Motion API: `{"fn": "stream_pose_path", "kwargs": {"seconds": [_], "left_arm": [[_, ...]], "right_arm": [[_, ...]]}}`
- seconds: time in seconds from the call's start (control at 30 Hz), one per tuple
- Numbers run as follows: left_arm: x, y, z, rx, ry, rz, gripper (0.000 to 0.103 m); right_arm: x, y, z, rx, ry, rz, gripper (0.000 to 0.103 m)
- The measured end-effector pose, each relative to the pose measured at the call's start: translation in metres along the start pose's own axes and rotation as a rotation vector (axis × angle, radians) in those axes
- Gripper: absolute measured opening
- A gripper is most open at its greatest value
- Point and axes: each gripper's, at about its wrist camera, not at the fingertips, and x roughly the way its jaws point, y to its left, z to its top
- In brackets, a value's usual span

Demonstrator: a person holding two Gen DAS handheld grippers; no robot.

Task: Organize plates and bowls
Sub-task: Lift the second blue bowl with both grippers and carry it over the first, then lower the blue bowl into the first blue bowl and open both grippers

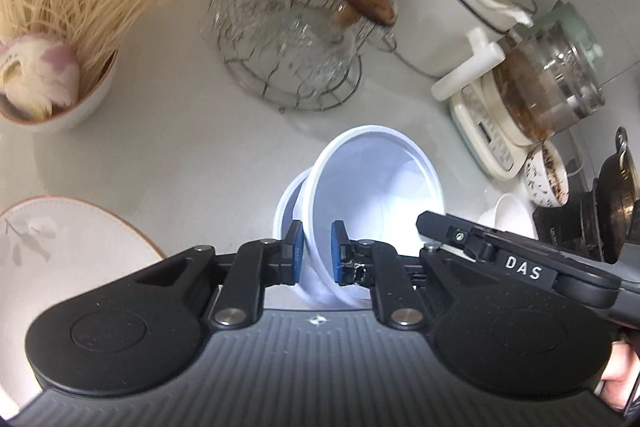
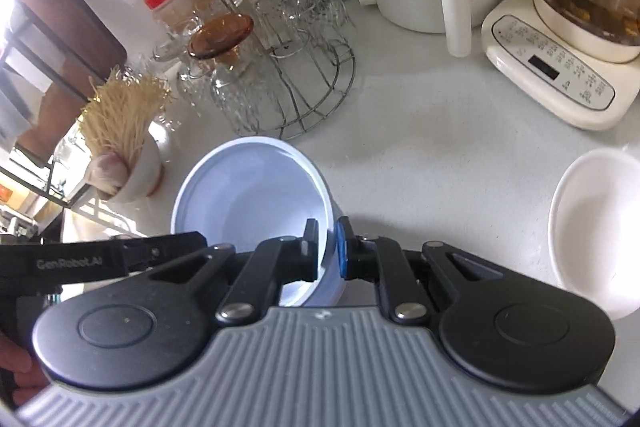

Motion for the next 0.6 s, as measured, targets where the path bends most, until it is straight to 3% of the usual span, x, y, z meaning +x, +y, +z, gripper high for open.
{"fn": "stream_pose_path", "kwargs": {"seconds": [0.53,0.6], "left_arm": [[0.0032,-0.0011,-0.0094,0.002,0.010,0.021,0.016],[0.0020,-0.0009,-0.0092,-0.004,0.010,0.032,0.020]], "right_arm": [[-0.0027,-0.0004,-0.0087,0.039,-0.002,0.005,0.014],[-0.0069,0.0020,-0.0083,0.038,-0.025,-0.002,0.015]]}}
